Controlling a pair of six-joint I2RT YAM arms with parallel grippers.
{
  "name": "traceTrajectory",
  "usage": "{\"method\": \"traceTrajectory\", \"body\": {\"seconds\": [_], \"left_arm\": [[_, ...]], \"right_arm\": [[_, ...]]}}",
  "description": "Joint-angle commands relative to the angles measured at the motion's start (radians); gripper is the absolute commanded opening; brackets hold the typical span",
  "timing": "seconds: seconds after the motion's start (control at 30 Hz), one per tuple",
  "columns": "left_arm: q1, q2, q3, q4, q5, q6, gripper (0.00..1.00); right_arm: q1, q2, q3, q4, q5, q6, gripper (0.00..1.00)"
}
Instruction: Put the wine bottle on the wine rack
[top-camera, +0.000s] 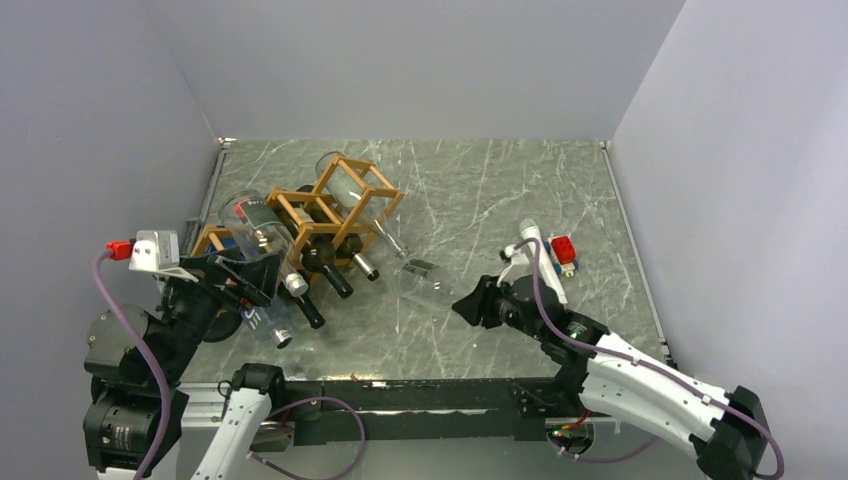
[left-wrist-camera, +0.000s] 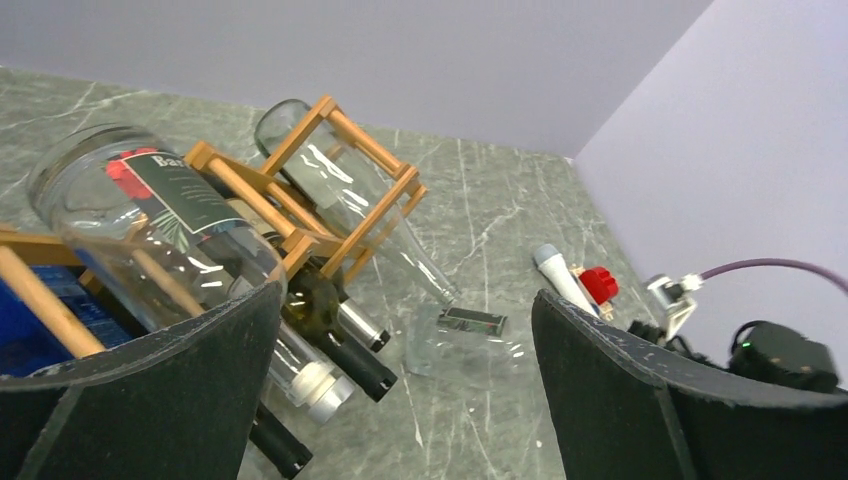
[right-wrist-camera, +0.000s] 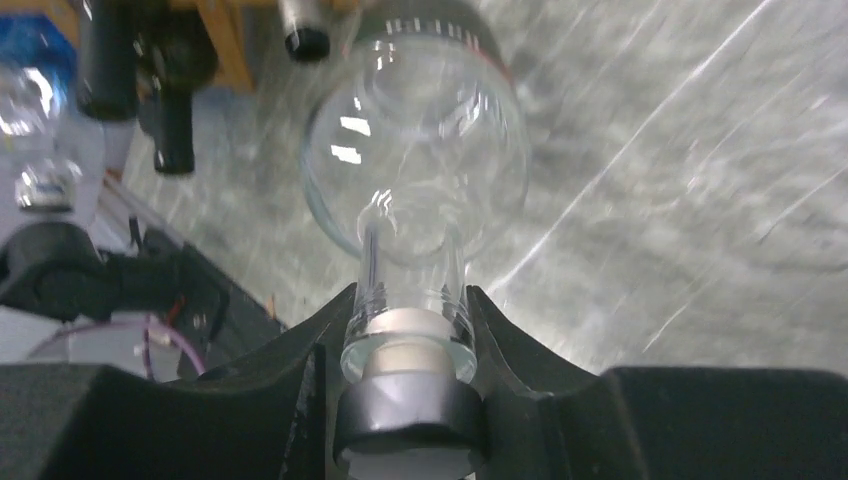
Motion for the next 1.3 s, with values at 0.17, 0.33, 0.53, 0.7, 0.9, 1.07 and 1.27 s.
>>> {"method": "traceTrajectory", "body": {"seconds": [0.17, 0.33, 0.53, 0.7, 0.9, 1.07, 1.27], "left_arm": [[-0.002, -0.013, 0.046, 0.078, 0.079, -0.036, 0.99], [-0.002, -0.019, 0.057, 0.095, 0.106, -0.048, 0.99], [-0.002, -0.022, 0.057, 0.084, 0.098, -0.039, 0.99], [-0.002, -0.026, 0.060, 0.073, 0.096, -0.034, 0.99], [-0.002, -0.034, 0.063, 0.066, 0.089, -0.026, 0.99], [-0.002, -0.035, 0.064, 0.068, 0.088, -0.025, 0.99], [-0.002, -0.042, 0.057, 0.062, 0.079, -0.023, 0.99]], "right_arm": [[0.178, 0.067, -0.043, -0.184, 0.060, 0.153, 0.00], [0.252, 0.198, -0.013, -0.255, 0.125, 0.208, 0.00], [0.303, 0.359, 0.020, -0.275, 0.225, 0.243, 0.00], [0.320, 0.460, 0.059, -0.277, 0.251, 0.225, 0.00], [0.323, 0.513, 0.093, -0.305, 0.296, 0.236, 0.17], [0.323, 0.518, 0.128, -0.310, 0.328, 0.208, 0.61], [0.322, 0.571, 0.178, -0.295, 0.367, 0.163, 0.71]]}}
